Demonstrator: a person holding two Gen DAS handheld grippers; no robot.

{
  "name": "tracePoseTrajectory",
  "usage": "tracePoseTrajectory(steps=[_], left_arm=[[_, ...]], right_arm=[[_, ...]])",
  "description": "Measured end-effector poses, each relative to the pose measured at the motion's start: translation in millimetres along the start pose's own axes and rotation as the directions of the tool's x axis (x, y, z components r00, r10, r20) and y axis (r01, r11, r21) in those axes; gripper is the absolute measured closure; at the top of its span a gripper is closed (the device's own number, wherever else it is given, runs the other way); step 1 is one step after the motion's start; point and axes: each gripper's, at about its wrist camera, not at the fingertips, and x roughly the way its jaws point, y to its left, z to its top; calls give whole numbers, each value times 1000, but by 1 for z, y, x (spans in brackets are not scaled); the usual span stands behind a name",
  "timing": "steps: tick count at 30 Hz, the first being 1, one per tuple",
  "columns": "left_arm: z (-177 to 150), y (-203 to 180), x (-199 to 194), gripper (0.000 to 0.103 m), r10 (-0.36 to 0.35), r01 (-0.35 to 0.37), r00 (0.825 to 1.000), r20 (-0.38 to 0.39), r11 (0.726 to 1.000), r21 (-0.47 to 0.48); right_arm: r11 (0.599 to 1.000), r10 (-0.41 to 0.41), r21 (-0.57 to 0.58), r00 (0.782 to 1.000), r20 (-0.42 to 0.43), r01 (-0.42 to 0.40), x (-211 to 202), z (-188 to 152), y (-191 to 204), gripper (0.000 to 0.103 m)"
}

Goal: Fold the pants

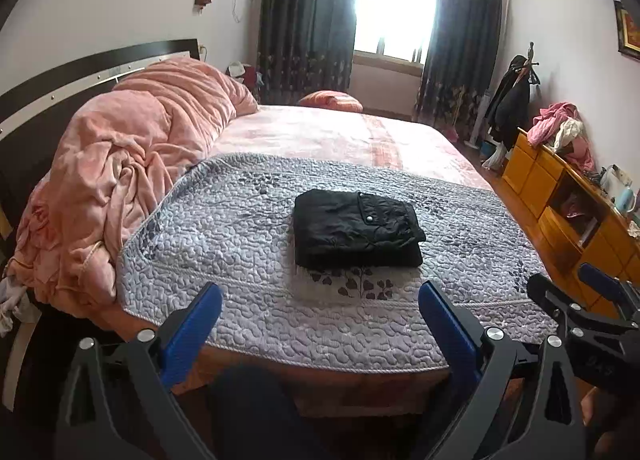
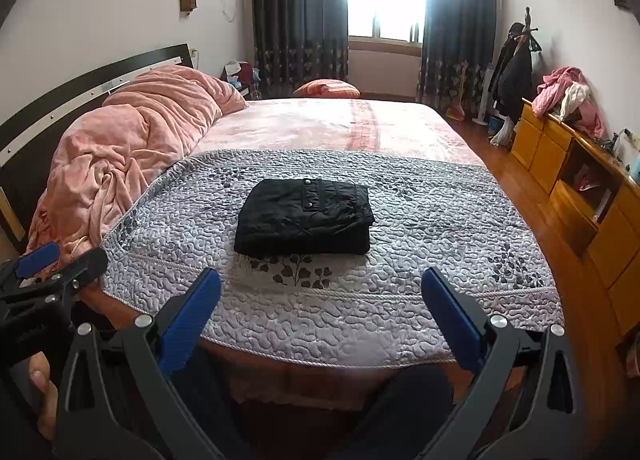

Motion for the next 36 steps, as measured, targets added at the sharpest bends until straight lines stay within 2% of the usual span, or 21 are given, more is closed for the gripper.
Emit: tracePoseTrajectory(steps=[11, 18, 36], left_arm=[[2, -4, 2, 4, -4, 3, 1000, 13, 1000, 8], [2, -4, 3, 4, 18, -18, 999, 30, 1000, 14], [1, -5, 11, 4, 17, -17, 1000, 0, 1000, 15]], right_arm=[[1000, -5, 8, 1000, 2, 5, 5, -2, -4, 3], [1000, -9, 9, 1000, -9, 9, 9, -2, -6, 3], [1000, -3, 14, 1000, -22, 3, 18, -3, -11, 3]])
